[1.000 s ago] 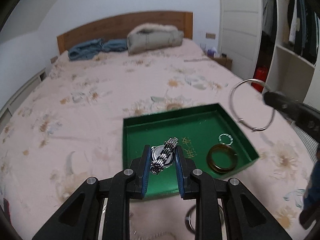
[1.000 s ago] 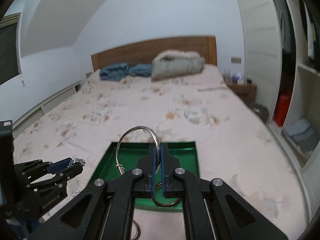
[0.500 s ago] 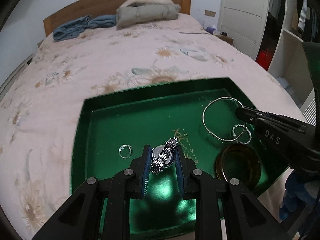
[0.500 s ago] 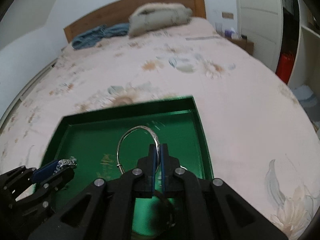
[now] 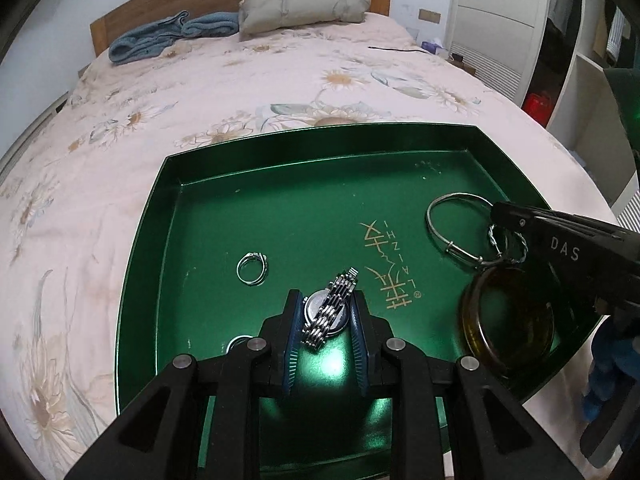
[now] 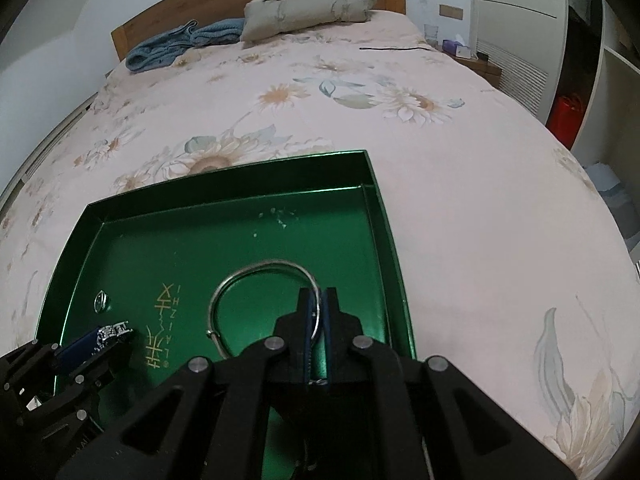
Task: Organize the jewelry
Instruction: 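Open both tools to release the items and withdraw from the tray, then move both open tools toward the remaining jewelry on the bed, then grasp the beaded bracelet with the left tool while the right tool grasps the twisted silver hoop, then carry the beaded bracelet and twisted hoop into the green tray with both tools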
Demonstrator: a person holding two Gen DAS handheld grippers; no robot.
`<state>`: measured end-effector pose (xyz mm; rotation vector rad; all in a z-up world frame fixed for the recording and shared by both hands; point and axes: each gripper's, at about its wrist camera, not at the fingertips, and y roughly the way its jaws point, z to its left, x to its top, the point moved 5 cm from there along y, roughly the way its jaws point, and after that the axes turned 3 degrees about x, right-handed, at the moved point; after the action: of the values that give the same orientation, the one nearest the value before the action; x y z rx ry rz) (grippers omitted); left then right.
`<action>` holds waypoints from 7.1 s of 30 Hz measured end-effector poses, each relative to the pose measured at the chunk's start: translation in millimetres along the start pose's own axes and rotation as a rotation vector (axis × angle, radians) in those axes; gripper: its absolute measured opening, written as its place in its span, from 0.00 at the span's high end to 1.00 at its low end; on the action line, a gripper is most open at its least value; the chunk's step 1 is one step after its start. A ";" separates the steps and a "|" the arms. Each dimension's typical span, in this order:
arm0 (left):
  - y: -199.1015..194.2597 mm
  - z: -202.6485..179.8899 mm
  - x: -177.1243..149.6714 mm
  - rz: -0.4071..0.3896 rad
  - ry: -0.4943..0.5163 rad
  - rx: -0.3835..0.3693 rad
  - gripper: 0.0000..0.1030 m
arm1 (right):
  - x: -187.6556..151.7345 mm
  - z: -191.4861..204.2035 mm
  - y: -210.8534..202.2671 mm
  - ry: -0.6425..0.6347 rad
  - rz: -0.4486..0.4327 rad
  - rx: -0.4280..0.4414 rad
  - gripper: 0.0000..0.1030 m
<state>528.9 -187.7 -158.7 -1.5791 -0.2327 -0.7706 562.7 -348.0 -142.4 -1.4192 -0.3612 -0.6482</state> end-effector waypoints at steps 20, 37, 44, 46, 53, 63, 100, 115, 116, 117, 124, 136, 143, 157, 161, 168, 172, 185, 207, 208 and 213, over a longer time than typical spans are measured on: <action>-158.1 34.8 -15.8 -0.204 -0.082 0.046 0.43 | -22.2 -0.8 -160.9 -0.018 -0.186 0.043 0.65; -313.0 63.0 -155.0 -0.306 -0.157 0.204 0.35 | -154.7 36.2 -324.2 -0.065 -0.298 0.094 0.51; -356.6 60.0 -206.1 -0.360 -0.140 0.278 0.23 | -206.8 42.2 -366.4 -0.093 -0.314 0.080 0.50; -367.1 56.0 -219.6 -0.372 -0.134 0.289 0.22 | -218.9 45.1 -373.7 -0.105 -0.314 0.077 0.50; -388.0 40.0 -249.4 -0.393 -0.108 0.286 0.21 | -250.6 51.6 -394.7 -0.120 -0.318 0.081 0.49; -415.0 23.0 -282.7 -0.439 -0.087 0.274 0.21 | -284.2 52.0 -420.1 -0.096 -0.329 0.078 0.49; -345.4 102.8 -290.9 -0.283 -0.181 0.165 0.21 | -291.5 23.6 -360.7 -0.040 -0.245 0.108 0.49; -184.2 98.9 -234.8 -0.040 -0.178 0.095 0.28 | -255.8 5.3 -243.8 -0.018 -0.115 0.139 0.49; -176.8 101.2 -233.4 -0.027 -0.181 0.099 0.29 | -252.1 5.8 -237.4 -0.023 -0.110 0.142 0.49; -168.5 103.5 -232.1 -0.013 -0.187 0.104 0.33 | -248.1 6.6 -230.9 -0.027 -0.106 0.144 0.49; -140.5 115.6 -226.3 0.009 -0.202 0.118 0.41 | -223.4 13.7 -192.2 -0.066 -0.075 0.163 0.49; -133.4 113.8 -222.5 -0.008 -0.191 0.106 0.60 | -198.4 28.7 -134.2 -0.160 0.029 0.166 0.62; -131.8 114.0 -221.7 -0.017 -0.196 0.092 0.61 | -193.5 43.5 -113.5 -0.301 0.092 0.145 0.81; -131.8 111.9 -222.2 -0.029 -0.201 0.072 0.88 | -191.8 66.7 -86.2 -0.558 0.295 0.168 0.95; -136.5 109.5 -219.8 -0.035 -0.184 0.079 0.90 | -194.8 64.9 -94.1 -0.499 0.208 0.152 0.96; -166.9 106.3 -215.7 -0.081 -0.179 0.091 0.90 | -199.0 56.9 -134.0 -0.380 0.047 0.179 0.96; -197.5 100.1 -211.5 -0.126 -0.170 0.092 0.90 | -198.4 59.1 -167.4 -0.333 -0.022 0.200 0.96; -295.6 53.7 -217.7 -0.254 -0.091 0.069 0.90 | -224.6 60.2 -274.6 -0.240 -0.154 0.240 0.96; -373.4 -3.9 -235.6 -0.375 0.005 0.029 0.90 | -263.0 53.1 -381.0 -0.207 -0.298 0.260 0.96; -374.0 -5.4 -232.0 -0.379 0.005 0.027 0.90 | -261.5 53.9 -383.6 -0.209 -0.304 0.260 0.96; -376.3 -13.5 -215.1 -0.402 0.021 0.028 0.90 | -246.5 53.7 -392.4 -0.208 -0.337 0.263 0.96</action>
<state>149.3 -71.3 16.0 -1.5149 -0.5548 -1.0871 138.9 -255.1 29.0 -1.1844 -0.8332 -0.6965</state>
